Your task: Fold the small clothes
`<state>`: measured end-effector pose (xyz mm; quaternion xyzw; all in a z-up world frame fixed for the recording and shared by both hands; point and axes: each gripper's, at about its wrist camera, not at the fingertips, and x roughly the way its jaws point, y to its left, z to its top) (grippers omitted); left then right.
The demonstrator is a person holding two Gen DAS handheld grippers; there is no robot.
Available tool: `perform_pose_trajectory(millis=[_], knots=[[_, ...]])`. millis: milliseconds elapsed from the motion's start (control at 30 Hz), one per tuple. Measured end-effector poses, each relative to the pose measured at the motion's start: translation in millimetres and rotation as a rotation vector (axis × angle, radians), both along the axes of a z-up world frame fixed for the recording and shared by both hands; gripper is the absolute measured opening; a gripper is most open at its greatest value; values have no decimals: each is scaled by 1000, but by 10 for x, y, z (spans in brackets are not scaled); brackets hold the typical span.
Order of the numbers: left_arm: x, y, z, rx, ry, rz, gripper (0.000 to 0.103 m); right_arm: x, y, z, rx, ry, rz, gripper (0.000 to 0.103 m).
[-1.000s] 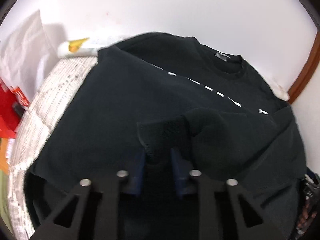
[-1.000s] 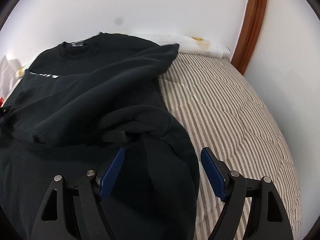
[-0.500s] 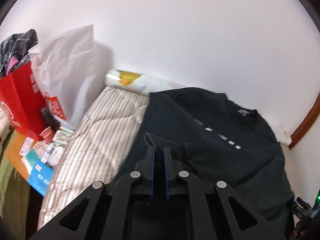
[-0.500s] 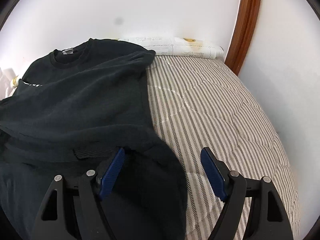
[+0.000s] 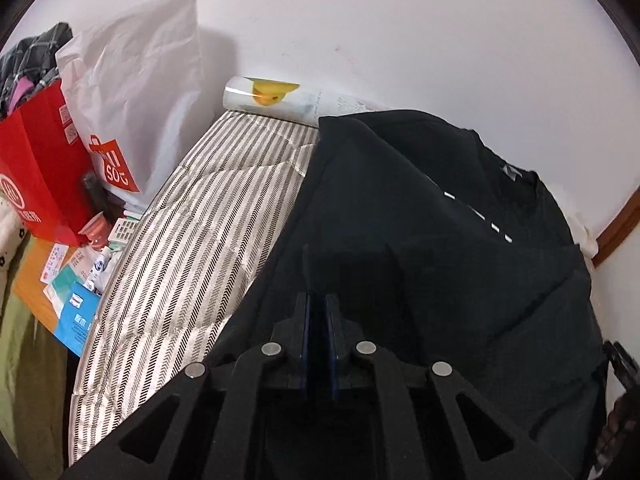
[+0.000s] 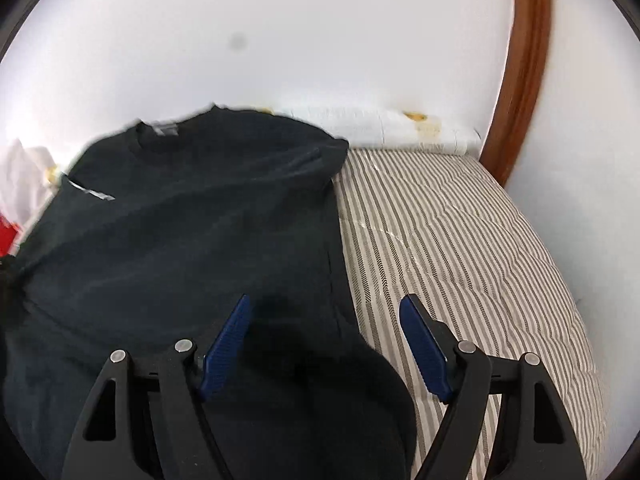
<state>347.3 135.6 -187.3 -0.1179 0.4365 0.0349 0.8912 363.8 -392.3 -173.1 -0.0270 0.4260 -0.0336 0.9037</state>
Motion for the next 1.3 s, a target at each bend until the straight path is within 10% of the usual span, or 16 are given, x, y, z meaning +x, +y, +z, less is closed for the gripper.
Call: perform_pose_trajectory(millis=[667,867,1300], knots=[[-488,-388,335,96,4,-57,25,-560,-174,176,-2,-9,-85,79],[-883,-549,597,147,-55,-85,68,-945,-204,309,-100,-54,-156,80],[-1867,-933,731,185,-128,-233,70,-1851,-299,337,38,10,-80,83]])
